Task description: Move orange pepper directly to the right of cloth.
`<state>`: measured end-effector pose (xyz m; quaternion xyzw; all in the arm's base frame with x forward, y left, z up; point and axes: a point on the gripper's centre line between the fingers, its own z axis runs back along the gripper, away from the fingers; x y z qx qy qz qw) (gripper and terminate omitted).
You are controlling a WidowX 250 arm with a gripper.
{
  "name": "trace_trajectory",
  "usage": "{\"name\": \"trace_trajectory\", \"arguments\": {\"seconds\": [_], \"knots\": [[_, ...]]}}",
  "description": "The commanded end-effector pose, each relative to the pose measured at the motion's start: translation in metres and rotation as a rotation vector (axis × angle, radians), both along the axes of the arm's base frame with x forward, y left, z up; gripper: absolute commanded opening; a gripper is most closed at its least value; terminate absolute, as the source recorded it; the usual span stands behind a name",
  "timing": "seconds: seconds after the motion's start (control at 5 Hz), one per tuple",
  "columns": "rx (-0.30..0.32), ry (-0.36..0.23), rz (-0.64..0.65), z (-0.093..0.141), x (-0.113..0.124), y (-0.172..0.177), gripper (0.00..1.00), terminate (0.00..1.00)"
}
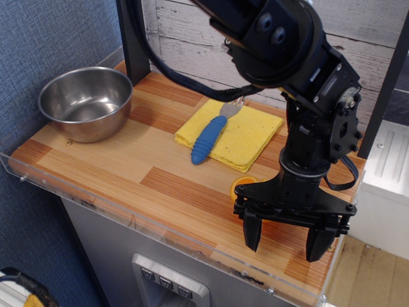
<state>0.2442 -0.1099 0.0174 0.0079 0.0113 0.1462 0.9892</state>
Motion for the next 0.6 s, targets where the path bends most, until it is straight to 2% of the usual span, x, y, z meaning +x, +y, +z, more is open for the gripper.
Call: {"name": "trace_trajectory", "arguments": {"seconds": [0.0, 0.2, 0.4], "knots": [[-0.035, -0.104, 0.016, 0.009, 0.007, -0.003, 1.0, 0.0], [-0.05, -0.157, -0.038, 0.008, 0.009, -0.002, 1.0, 0.0], [-0.066, -0.214, -0.168, 0.058, 0.05, 0.048, 1.0, 0.0]]}}
